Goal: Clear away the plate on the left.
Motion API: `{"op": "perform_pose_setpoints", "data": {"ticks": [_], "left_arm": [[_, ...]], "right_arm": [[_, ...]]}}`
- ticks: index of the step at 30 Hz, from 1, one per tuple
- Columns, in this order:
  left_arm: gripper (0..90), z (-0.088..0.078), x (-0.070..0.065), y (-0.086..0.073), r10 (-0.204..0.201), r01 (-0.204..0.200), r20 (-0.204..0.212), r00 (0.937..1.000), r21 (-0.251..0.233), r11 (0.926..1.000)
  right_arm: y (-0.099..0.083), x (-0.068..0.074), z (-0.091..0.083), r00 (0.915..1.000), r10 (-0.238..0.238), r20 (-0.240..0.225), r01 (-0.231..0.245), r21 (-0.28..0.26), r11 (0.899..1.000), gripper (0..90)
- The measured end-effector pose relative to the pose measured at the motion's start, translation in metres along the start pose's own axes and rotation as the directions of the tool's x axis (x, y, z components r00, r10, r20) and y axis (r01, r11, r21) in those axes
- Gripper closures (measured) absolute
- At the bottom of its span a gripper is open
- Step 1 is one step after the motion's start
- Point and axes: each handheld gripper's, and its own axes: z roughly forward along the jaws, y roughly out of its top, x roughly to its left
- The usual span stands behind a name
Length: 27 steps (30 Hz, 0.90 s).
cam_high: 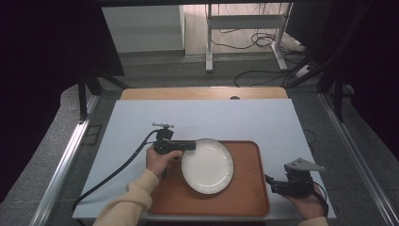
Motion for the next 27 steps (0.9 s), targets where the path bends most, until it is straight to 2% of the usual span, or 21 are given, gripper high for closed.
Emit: {"op": "perform_pose_setpoints", "data": {"ticks": [6,10,12,16,19,21,25,27], "left_arm": [[81.2,0.007,0.004,-0.004,0.043,-0.039,-0.065,0.9969,0.06,0.9974],[76.4,0.012,0.006,-0.008,0.081,-0.07,-0.117,0.9899,0.097,0.9928],[73.4,0.014,0.007,-0.009,0.098,-0.084,-0.13,0.9866,0.113,0.9901],[68.1,0.015,0.008,-0.01,0.113,-0.094,-0.132,0.9848,0.14,0.9856],[63.6,0.016,0.007,-0.011,0.123,-0.105,-0.13,0.9838,0.133,0.9855],[59.0,0.013,0.005,-0.009,0.133,-0.118,-0.135,0.9819,0.111,0.9868],[45.7,0.004,0.001,-0.007,0.167,-0.152,-0.173,0.9705,0.099,0.9834],[41.2,-0.001,-0.002,-0.006,0.181,-0.169,-0.179,0.9671,0.078,0.9824]], "right_arm": [[0.001,0.002,-0.001,1.0,-0.001,-0.004,0.001,-0.003,1.0,16.2],[0.001,0.001,-0.001,1.0,0.001,-0.003,-0.001,-0.005,1.0,16.2],[0.001,0.001,-0.001,1.0,0.002,-0.003,-0.002,-0.005,1.0,16.2],[0.001,0.001,-0.002,1.0,0.0,-0.003,0.0,-0.007,1.0,16.2],[0.001,0.001,-0.001,1.0,0.001,-0.002,-0.001,-0.006,1.0,16.2],[0.001,0.001,-0.002,1.0,-0.001,-0.002,0.001,-0.007,1.0,16.2],[0.0,0.001,-0.001,1.0,0.0,-0.004,0.0,-0.007,1.0,16.2],[0.0,0.0,-0.001,1.0,0.001,-0.006,-0.001,-0.005,1.0,16.2]]}}
